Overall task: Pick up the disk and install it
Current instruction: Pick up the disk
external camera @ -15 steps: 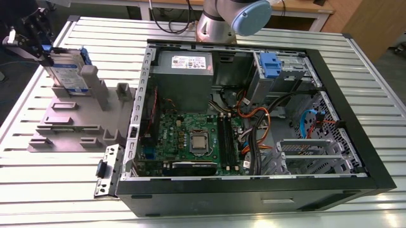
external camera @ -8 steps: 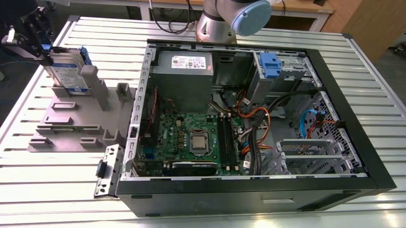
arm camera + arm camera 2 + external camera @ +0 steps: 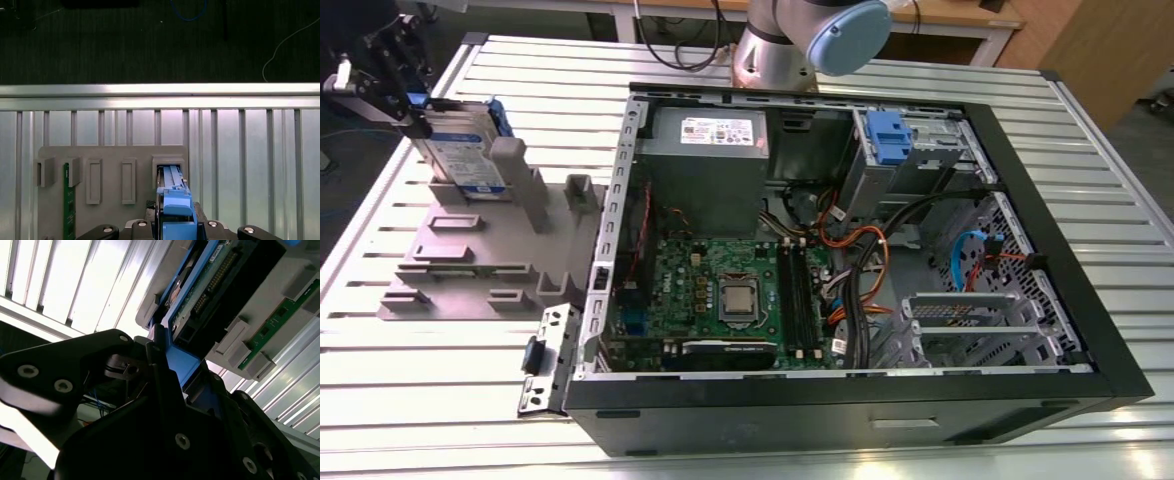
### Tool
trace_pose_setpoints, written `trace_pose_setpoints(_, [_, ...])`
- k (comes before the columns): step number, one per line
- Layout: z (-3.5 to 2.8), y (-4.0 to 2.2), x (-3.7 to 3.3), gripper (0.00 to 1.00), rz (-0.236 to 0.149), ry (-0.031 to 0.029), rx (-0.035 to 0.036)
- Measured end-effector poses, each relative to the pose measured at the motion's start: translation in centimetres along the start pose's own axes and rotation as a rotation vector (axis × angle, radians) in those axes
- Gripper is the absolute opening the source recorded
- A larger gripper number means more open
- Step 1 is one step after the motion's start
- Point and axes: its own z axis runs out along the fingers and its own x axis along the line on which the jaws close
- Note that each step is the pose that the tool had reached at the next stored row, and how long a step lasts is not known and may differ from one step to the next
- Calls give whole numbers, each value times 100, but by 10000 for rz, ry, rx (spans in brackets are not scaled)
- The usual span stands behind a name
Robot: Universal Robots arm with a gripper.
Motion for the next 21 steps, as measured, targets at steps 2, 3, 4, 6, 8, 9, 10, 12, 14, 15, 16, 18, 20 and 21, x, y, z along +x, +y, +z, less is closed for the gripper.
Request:
trace_pose_setpoints(2, [-1, 0, 0, 36, 0, -1, 1])
trace_pose_setpoints(3, [-5, 0, 0, 36, 0, 1, -2])
trace_pose_setpoints(4, [-13, 0, 0, 36, 0, 2, -5])
trace_pose_setpoints(6, [-34, 0, 0, 36, 0, 0, -1])
trace_pose_setpoints(8, [-53, 0, 0, 36, 0, 0, -1])
trace_pose_setpoints(9, [-55, 0, 0, 36, 0, -1, 2])
trace_pose_setpoints(10, [-55, 0, -1, 36, 0, -1, 3])
trace_pose_setpoints(12, [-56, 0, -1, 36, 0, -1, 3])
trace_pose_setpoints(14, [-58, 0, 0, 36, 0, 0, -1])
trace_pose_setpoints(15, [-58, 0, 0, 36, 0, 0, 0])
trace_pose_setpoints(16, [-59, 0, 0, 36, 0, 0, 0])
trace_pose_setpoints(18, [-61, 0, -1, 36, 0, 0, 0])
trace_pose_setpoints(20, [-61, 0, 0, 36, 0, 0, 0])
trace_pose_setpoints(21, [-61, 0, 0, 36, 0, 0, 0])
